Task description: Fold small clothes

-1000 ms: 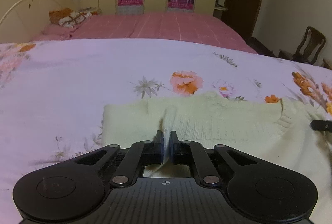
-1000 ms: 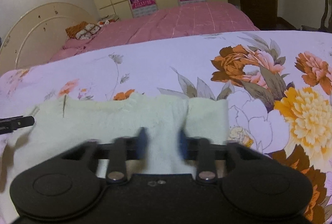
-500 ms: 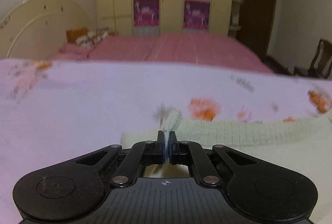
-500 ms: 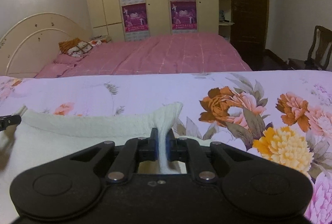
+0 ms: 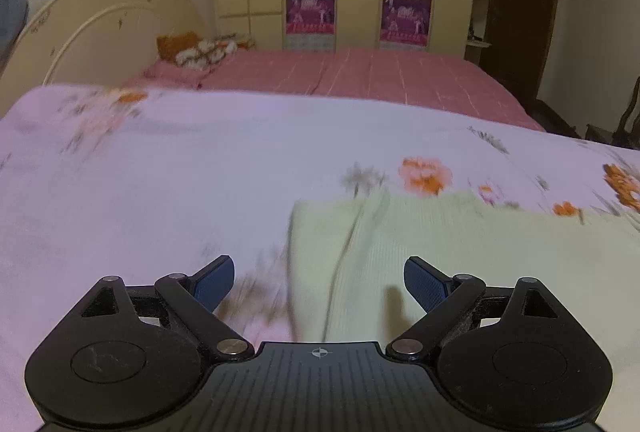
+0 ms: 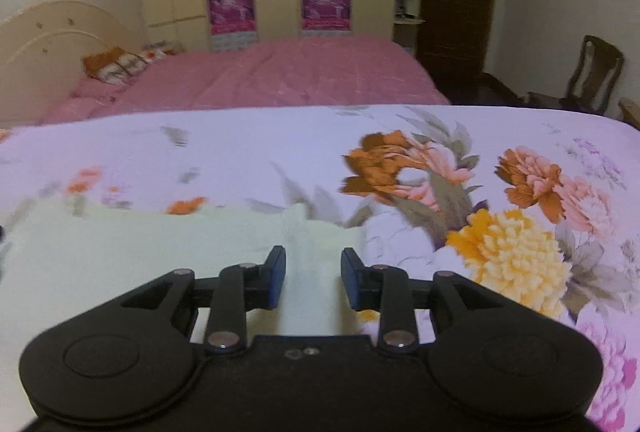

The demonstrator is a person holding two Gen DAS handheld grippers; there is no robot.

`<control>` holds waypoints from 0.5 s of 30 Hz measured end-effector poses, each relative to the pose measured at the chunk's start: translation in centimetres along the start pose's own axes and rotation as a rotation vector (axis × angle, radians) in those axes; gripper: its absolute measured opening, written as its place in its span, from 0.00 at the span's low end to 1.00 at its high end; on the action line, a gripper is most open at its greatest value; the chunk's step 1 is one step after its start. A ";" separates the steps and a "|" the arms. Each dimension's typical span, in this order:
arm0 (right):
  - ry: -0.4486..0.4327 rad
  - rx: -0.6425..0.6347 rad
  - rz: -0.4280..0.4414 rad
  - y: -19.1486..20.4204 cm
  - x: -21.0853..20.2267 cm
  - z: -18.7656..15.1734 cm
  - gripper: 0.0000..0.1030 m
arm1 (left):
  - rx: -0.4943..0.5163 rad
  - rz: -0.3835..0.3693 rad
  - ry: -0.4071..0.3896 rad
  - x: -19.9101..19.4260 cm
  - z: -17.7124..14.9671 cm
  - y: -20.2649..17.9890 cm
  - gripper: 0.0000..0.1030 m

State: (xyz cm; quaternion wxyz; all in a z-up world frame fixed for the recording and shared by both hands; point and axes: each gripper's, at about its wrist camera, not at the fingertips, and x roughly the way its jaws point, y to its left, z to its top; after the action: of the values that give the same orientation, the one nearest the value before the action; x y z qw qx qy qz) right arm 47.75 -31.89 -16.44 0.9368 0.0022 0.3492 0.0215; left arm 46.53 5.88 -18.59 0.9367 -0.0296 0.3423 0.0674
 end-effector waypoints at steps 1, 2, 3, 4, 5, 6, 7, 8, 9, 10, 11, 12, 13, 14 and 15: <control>-0.003 -0.001 0.031 0.7 -0.8 -0.4 0.31 | -0.021 -0.006 0.015 -0.8 -0.6 0.5 0.89; -0.002 -0.002 0.054 1.3 -1.3 -0.6 0.32 | -0.051 -0.020 0.031 -1.8 -1.2 1.1 0.89; 0.003 -0.006 0.081 2.2 -2.0 -1.1 0.33 | -0.078 -0.031 0.045 -2.6 -1.9 1.5 0.89; 0.007 -0.005 0.103 2.8 -2.4 -1.4 0.33 | -0.103 -0.040 0.057 -3.2 -2.6 1.9 0.89; 0.014 -0.003 0.133 3.7 -3.0 -2.0 0.33 | -0.141 -0.056 0.071 -4.2 -3.3 2.5 0.89; 0.025 -0.007 0.156 4.4 -3.3 -2.5 0.33 | -0.168 -0.068 0.085 -4.9 -4.0 2.9 0.89; 0.034 -0.017 0.169 5.2 -3.6 -3.0 0.33 | -0.183 -0.073 0.097 -5.3 -4.6 3.1 0.89; 0.040 -0.024 0.175 5.8 -3.9 -3.4 0.33 | -0.202 -0.077 0.108 -6.0 -5.3 3.5 0.89; 0.050 -0.032 0.181 6.4 -4.1 -3.9 0.33 | -0.216 -0.081 0.116 -6.5 -5.9 3.9 0.89; 0.056 -0.034 0.185 6.9 -4.3 -4.3 0.33 | -0.237 -0.088 0.130 -7.2 -6.7 4.3 0.89; 0.060 -0.030 0.189 7.3 -4.5 -4.7 0.33 | -0.259 -0.097 0.142 -7.6 -7.3 4.7 0.89; 0.066 -0.021 0.198 7.6 -4.7 -5.1 0.33 | -0.285 -0.110 0.151 -8.1 -8.0 4.9 0.89; 0.071 -0.015 0.206 8.0 -4.9 -5.4 0.33 | -0.309 -0.123 0.155 -8.4 -8.6 5.1 0.89; 0.072 -0.013 0.211 8.2 -5.2 -5.7 0.33 | -0.341 -0.140 0.162 -8.8 -9.3 5.4 0.89; 0.073 -0.014 0.215 8.5 -5.3 -5.9 0.33 | -0.366 -0.155 0.170 -9.2 -10.0 5.6 0.88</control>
State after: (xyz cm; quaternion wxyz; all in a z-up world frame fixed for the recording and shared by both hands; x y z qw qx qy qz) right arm 39.56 -23.72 -17.24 0.9158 0.0324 0.3806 0.1241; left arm 32.39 9.48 -20.32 0.8859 -0.2311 0.3986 0.0535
